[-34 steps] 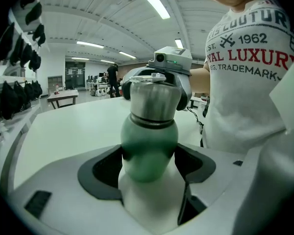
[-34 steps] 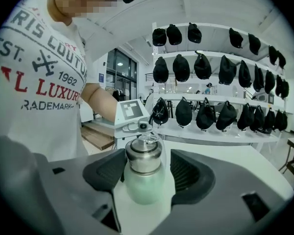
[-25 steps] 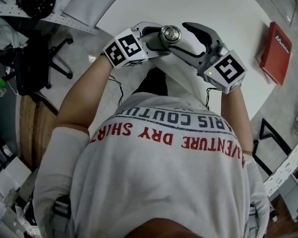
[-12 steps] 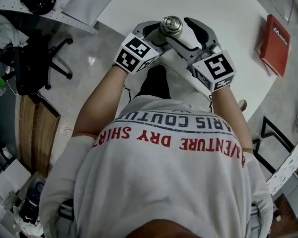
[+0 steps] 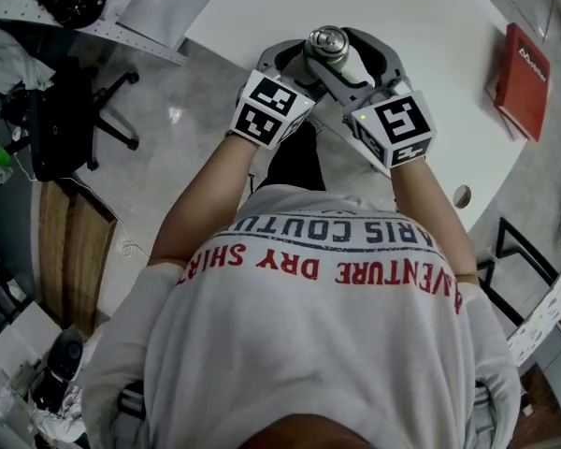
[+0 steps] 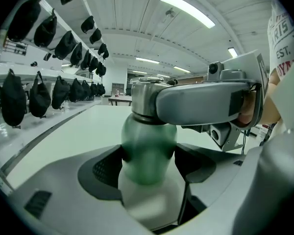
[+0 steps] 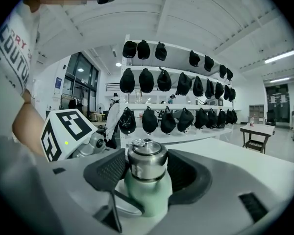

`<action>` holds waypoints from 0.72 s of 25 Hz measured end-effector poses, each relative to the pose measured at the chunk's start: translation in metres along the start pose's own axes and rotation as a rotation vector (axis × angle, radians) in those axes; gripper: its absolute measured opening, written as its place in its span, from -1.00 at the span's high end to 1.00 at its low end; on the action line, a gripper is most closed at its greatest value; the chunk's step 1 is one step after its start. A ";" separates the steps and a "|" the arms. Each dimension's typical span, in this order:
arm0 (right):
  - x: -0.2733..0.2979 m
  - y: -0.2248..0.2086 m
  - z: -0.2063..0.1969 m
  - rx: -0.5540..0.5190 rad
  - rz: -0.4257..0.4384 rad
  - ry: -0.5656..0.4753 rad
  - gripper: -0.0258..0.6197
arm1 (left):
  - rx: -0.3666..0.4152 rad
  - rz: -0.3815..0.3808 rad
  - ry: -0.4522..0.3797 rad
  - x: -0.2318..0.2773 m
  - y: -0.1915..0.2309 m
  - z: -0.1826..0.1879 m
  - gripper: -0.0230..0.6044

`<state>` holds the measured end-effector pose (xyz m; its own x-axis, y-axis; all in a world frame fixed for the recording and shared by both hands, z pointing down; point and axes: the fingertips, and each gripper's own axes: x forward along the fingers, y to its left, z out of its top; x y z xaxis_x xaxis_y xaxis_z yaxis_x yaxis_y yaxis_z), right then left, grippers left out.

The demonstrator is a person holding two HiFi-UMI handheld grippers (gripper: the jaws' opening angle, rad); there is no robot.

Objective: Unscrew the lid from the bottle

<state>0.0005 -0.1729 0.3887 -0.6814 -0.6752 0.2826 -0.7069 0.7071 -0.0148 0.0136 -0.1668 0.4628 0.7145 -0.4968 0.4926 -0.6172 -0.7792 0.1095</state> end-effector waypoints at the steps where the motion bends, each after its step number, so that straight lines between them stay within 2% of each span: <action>1: 0.001 0.000 0.001 -0.001 -0.003 -0.001 0.10 | 0.000 0.001 -0.002 0.000 0.000 0.000 -0.19; 10: -0.003 -0.001 0.002 -0.017 0.014 -0.004 0.14 | 0.003 0.005 -0.007 0.000 -0.005 0.001 -0.19; 18: 0.003 0.002 0.002 -0.044 0.101 0.016 0.14 | 0.051 -0.068 0.022 -0.002 0.000 -0.002 -0.19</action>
<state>-0.0029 -0.1736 0.3879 -0.7452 -0.5970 0.2970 -0.6256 0.7802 -0.0015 0.0113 -0.1648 0.4637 0.7466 -0.4335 0.5046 -0.5493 -0.8296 0.1000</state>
